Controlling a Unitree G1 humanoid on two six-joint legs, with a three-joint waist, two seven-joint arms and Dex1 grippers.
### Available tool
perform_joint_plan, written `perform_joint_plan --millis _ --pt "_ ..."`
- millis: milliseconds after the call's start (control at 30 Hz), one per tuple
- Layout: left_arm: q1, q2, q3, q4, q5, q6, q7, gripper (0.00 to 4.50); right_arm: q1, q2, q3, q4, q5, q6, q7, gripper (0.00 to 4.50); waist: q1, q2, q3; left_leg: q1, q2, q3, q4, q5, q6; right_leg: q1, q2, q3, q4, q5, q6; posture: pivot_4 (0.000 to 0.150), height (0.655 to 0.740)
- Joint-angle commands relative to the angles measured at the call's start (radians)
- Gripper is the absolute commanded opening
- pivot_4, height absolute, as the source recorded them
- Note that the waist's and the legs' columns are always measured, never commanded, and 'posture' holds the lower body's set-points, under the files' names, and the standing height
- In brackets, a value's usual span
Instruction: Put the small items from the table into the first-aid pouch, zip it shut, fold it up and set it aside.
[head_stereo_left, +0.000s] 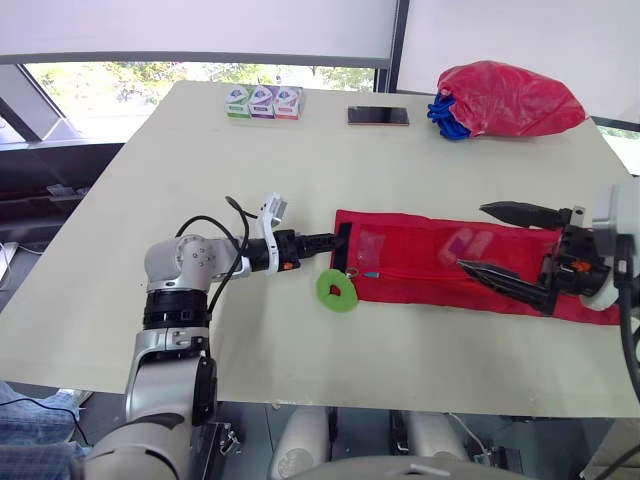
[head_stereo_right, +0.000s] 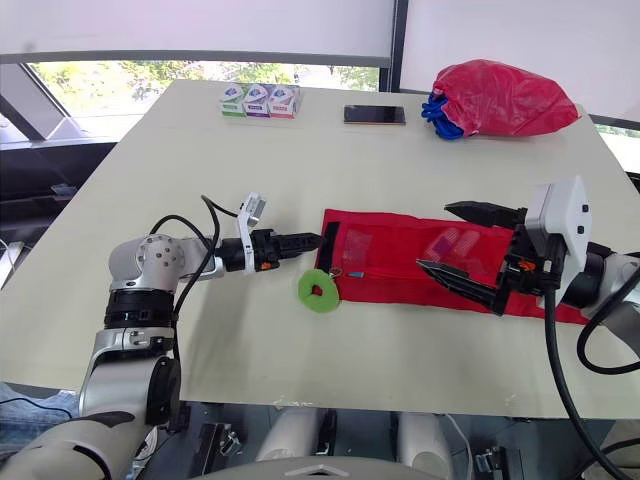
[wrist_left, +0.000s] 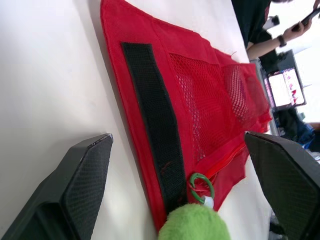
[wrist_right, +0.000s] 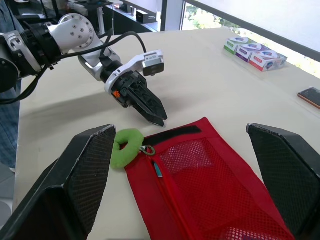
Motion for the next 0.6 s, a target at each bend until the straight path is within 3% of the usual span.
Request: perform_joint_plan --millis 33,233,333,467,500,600 --pt "-0.011 -0.032 0.043 0.033 -0.054 0.117 0.003 4.50 -0.026 -0.003 0.021 -0.020 0.013 -0.010 0.000 4.48 0.000 0.000 0.000 0.000 0.000 0.000 0.000 0.000 0.000 0.000 0.000 0.000 0.000 0.000 0.000 0.150 0.7400" --pt "-0.031 -0.069 0.111 0.068 -0.091 0.185 0.005 4.50 -0.051 0.002 0.094 -0.008 -0.030 -0.027 0.016 4.48 0.000 0.000 0.000 0.000 0.000 0.000 0.000 0.000 0.000 0.000 0.000 0.000 0.000 0.000 0.000 0.150 0.7400" --pt "-0.049 -0.092 0.152 0.098 -0.088 0.187 0.031 3.73 -0.065 0.006 0.117 0.000 -0.039 -0.035 0.028 4.50 0.000 0.000 0.000 0.000 0.000 -0.001 0.000 0.001 -0.001 0.000 0.000 0.000 0.000 0.000 0.000 0.150 0.7400" --pt "-0.052 -0.101 0.177 0.112 -0.088 0.187 0.047 1.82 -0.087 0.020 0.140 0.008 -0.047 -0.038 0.030 4.50 -0.001 0.000 0.000 -0.001 -0.001 -0.001 0.000 0.001 -0.001 -0.001 0.000 0.000 0.000 0.000 0.000 0.150 0.7400" --pt "-0.052 -0.102 0.183 0.113 -0.089 0.188 0.050 1.15 -0.090 0.022 0.145 0.010 -0.050 -0.039 0.031 4.50 0.000 0.000 0.000 -0.001 0.000 -0.001 0.000 0.001 -0.002 -0.001 0.000 0.000 0.000 0.000 0.000 0.150 0.7400" --pt "-0.043 -0.107 0.208 0.110 -0.103 0.202 0.054 0.12 -0.101 0.032 0.168 0.013 -0.054 -0.041 0.031 4.50 -0.001 0.000 0.000 -0.001 0.000 -0.001 0.000 0.001 -0.002 -0.001 -0.001 -0.001 0.000 0.000 0.000 0.150 0.7400"
